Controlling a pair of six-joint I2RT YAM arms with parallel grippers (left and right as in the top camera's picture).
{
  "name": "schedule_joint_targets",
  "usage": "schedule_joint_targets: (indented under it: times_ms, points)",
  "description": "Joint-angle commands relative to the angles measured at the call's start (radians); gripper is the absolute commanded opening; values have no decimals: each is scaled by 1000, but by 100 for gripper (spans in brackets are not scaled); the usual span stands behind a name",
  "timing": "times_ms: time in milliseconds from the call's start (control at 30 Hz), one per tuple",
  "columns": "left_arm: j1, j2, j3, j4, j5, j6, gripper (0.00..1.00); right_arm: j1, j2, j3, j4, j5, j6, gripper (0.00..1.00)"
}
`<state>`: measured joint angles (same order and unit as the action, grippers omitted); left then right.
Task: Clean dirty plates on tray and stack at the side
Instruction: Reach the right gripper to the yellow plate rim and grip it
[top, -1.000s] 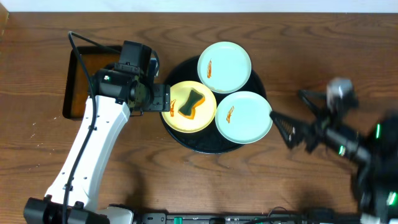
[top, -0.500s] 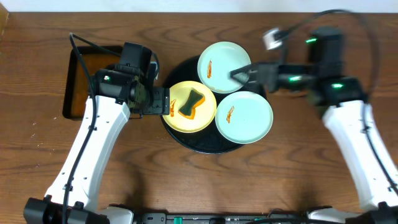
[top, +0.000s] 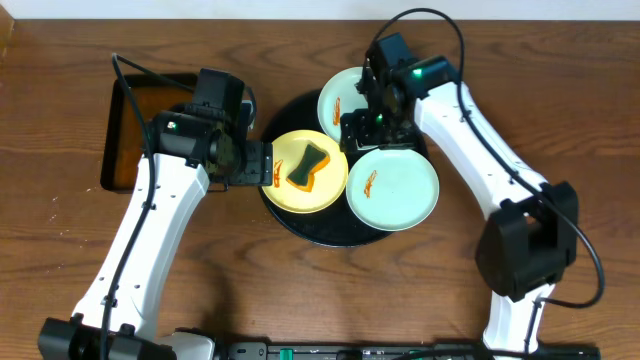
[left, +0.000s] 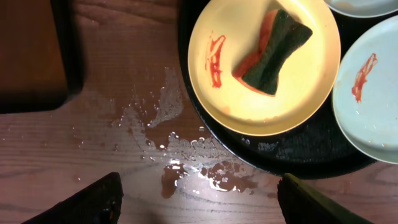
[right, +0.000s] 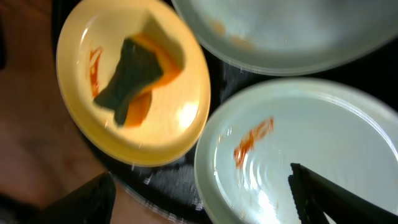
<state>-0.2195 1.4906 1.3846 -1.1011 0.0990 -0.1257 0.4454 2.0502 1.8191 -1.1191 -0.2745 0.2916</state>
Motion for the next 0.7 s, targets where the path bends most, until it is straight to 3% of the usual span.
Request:
schedule_joint_targets:
  times_ms: [0, 67, 100, 133, 167, 200, 333, 433, 667]
  points:
    - [0, 6, 5, -6, -2, 15, 81, 40, 39, 29, 74, 15, -19, 91]
    - [0, 6, 5, -5, -1, 15, 81, 53, 62, 29, 106, 16, -19, 88]
    - [0, 6, 5, -5, -1, 15, 81, 61, 76, 29, 114, 33, -19, 77]
    - [0, 6, 5, -5, -1, 15, 81, 67, 87, 29, 117, 47, -19, 52]
    - [0, 6, 5, -5, -1, 15, 81, 72, 97, 29, 120, 56, -19, 35]
    - [0, 6, 5, -5, -1, 15, 81, 79, 108, 29, 124, 69, -19, 32]
    - [0, 6, 5, -5, -1, 15, 81, 96, 137, 29, 130, 146, -15, 31]
    - [0, 6, 5, -5, -1, 15, 81, 101, 162, 24, 127, 192, -15, 38]
    - [0, 6, 5, -5, -1, 15, 81, 101, 224, 21, 163, 183, 3, 35]
